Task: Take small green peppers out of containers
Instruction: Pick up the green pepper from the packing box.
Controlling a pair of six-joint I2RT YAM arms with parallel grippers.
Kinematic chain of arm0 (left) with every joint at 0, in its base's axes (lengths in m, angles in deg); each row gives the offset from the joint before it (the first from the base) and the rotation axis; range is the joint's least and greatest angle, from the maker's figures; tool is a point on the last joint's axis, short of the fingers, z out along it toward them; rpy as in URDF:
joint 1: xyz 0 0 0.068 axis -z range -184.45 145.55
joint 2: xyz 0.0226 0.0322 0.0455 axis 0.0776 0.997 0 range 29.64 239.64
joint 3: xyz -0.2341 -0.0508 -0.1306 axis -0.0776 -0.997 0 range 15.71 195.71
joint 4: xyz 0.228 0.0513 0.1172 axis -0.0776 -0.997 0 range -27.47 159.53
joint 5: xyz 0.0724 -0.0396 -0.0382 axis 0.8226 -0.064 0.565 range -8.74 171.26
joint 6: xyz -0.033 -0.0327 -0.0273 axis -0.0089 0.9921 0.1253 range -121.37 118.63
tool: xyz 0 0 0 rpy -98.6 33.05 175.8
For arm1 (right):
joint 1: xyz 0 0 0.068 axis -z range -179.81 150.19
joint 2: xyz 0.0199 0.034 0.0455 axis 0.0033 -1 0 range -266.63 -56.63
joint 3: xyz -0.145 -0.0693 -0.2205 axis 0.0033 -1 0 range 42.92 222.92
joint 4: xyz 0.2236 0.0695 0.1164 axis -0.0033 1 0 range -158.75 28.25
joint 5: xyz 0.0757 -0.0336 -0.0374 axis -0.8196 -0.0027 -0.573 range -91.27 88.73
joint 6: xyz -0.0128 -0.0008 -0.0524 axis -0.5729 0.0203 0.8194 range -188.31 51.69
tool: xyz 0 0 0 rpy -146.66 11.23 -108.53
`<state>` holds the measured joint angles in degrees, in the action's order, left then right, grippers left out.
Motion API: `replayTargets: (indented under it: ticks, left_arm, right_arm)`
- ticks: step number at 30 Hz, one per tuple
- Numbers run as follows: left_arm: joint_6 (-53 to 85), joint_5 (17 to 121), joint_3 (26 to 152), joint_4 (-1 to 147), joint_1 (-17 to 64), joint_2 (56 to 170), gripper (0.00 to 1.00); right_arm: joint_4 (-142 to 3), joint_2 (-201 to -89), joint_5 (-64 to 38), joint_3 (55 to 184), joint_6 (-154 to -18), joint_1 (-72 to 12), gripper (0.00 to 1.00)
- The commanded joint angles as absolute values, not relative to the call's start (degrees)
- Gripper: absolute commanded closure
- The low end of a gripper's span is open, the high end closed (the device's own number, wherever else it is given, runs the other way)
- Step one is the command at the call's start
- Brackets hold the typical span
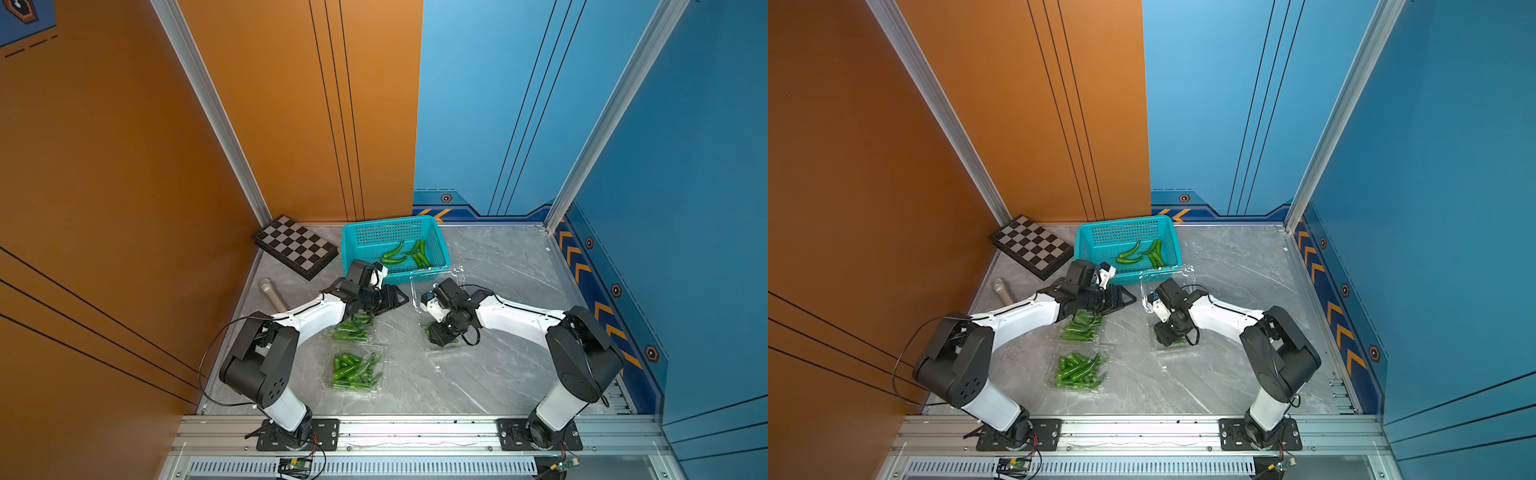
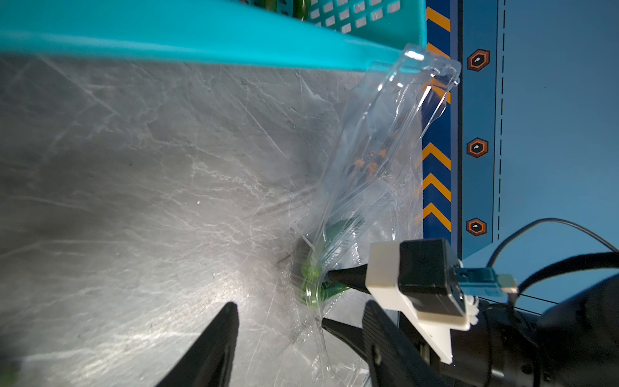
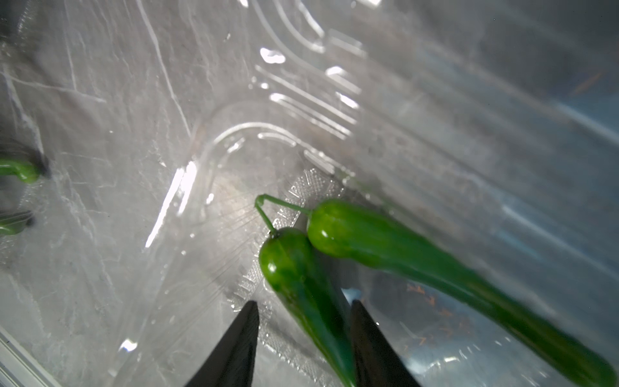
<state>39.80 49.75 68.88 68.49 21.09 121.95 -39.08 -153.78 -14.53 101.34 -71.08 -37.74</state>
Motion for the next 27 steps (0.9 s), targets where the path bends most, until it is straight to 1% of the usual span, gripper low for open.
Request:
replayTargets:
  ticks: [1,9,10,14,16,17,22,27]
  left_arm:
    - [38.6,49.5,70.2,67.9,21.2,121.7,0.38]
    - [38.6,49.5,70.3,67.9,21.1,121.9,0.39]
    - [38.6,49.4,70.4,68.0,21.1,122.0,0.39]
    - [38.6,49.5,70.7,67.9,21.1,122.5,0.39]
    - [38.6,49.5,70.8,68.0,21.2,122.8,0.38]
    - [38.6,49.4,70.9,68.0,21.2,122.9,0.38]
    - [38.6,49.4,71.7,67.9,21.6,124.1,0.38]
    - [38.8,49.4,72.7,67.9,22.4,125.5,0.39]
  right_arm:
    - [-37.3,-155.6,-14.6,103.5,-70.2,-37.9,0.53]
    - [-37.4,-158.1,-15.4,104.2,-69.9,-37.3,0.57]
    - [-37.4,-158.2,-15.5,104.2,-69.8,-37.2,0.60]
    - [-37.4,-157.9,-15.3,103.9,-69.9,-36.2,0.79]
    - [-37.4,-157.1,-15.7,103.5,-69.9,-35.7,0.86]
    - [-37.4,-156.6,-15.9,103.5,-69.9,-35.6,0.88]
    - [-37.4,-153.1,-16.2,102.9,-69.8,-35.3,0.91]
    - [-37.3,-147.6,-17.6,102.4,-70.2,-34.0,0.91]
